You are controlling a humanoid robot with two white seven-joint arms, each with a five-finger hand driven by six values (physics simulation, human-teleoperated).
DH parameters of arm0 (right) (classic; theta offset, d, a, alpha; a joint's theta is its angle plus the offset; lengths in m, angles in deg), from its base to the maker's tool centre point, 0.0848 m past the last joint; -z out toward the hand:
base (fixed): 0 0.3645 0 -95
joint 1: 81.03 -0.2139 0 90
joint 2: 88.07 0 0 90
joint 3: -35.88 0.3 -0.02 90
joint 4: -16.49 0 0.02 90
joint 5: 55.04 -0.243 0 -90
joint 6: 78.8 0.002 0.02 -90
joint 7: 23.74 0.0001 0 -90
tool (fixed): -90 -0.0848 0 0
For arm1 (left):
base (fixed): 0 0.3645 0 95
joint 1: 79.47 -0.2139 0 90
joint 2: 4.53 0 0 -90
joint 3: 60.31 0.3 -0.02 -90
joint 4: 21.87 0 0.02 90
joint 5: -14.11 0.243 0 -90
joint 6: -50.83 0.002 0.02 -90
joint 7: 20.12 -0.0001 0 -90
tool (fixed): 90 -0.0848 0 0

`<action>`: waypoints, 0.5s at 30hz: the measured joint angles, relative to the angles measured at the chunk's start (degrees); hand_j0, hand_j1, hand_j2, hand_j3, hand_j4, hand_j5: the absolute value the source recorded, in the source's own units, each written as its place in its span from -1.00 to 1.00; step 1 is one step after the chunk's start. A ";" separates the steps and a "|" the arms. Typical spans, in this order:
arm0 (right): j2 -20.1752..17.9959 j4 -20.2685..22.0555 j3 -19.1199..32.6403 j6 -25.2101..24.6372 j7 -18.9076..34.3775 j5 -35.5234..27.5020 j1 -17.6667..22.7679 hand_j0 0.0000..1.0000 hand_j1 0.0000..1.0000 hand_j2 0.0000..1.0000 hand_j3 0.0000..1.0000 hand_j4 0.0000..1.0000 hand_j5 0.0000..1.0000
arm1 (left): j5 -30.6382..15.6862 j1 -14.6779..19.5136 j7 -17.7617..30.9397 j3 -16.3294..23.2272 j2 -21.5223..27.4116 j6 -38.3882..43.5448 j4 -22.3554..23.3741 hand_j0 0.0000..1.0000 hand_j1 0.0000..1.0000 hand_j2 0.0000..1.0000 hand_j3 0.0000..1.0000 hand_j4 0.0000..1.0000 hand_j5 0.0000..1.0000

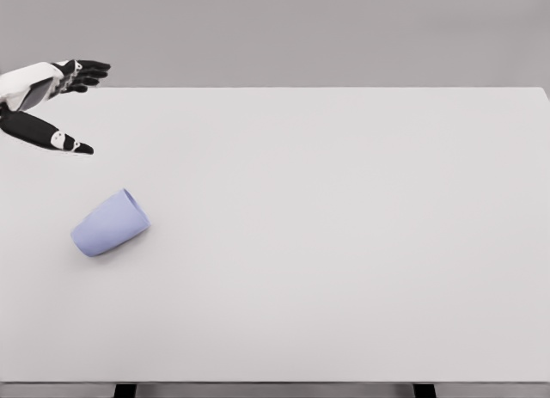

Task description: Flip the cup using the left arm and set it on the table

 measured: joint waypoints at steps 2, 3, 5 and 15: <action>0.00 0.00 -0.01 0.00 0.00 0.00 0.00 1.00 1.00 1.00 1.00 1.00 1.00 | -5.24 5.10 0.06 4.45 1.74 6.15 -0.02 1.00 1.00 1.00 1.00 1.00 1.00; 0.00 0.00 -0.01 0.00 0.00 0.00 0.00 1.00 1.00 1.00 1.00 1.00 1.00 | -7.22 5.46 0.08 6.03 2.41 8.02 -0.02 1.00 1.00 1.00 1.00 1.00 1.00; 0.00 0.00 -0.01 0.00 0.00 0.00 0.00 1.00 1.00 1.00 1.00 1.00 1.00 | -9.59 5.72 0.10 8.31 3.04 10.31 -0.03 1.00 1.00 1.00 1.00 1.00 1.00; 0.00 0.00 -0.01 0.00 0.00 0.00 0.00 1.00 1.00 1.00 1.00 1.00 1.00 | -6.19 6.42 0.12 14.49 1.73 12.62 0.13 0.99 0.99 0.99 0.99 0.99 0.99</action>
